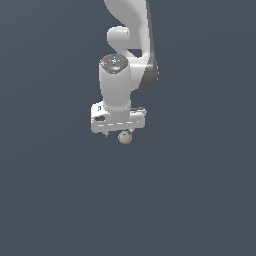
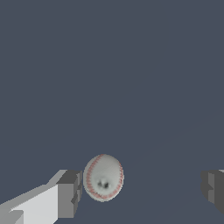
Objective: Pick up the object and move it to a goal position.
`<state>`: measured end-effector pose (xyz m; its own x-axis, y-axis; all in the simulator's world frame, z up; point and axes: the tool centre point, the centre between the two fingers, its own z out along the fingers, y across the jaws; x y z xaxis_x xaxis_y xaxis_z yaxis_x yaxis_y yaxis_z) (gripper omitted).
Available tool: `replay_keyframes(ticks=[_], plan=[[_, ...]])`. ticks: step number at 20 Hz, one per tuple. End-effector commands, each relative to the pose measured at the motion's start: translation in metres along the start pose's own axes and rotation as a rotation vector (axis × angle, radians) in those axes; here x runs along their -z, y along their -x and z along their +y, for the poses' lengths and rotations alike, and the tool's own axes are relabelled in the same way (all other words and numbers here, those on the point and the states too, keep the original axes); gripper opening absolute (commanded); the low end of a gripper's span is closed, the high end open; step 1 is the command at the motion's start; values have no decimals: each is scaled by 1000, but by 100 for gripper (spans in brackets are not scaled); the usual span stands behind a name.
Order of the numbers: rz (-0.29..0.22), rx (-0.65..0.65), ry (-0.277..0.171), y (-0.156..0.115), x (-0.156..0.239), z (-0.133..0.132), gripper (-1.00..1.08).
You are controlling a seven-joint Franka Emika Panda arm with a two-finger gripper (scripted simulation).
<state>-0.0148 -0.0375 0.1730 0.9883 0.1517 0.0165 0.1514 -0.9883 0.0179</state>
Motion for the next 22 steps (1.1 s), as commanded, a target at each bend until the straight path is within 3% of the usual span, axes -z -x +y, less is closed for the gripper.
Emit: replay_keyframes(ticks=[1, 22], plan=[[-2, 56, 0, 4, -5, -2, 100], [-10, 645, -14, 48, -56, -23, 100]])
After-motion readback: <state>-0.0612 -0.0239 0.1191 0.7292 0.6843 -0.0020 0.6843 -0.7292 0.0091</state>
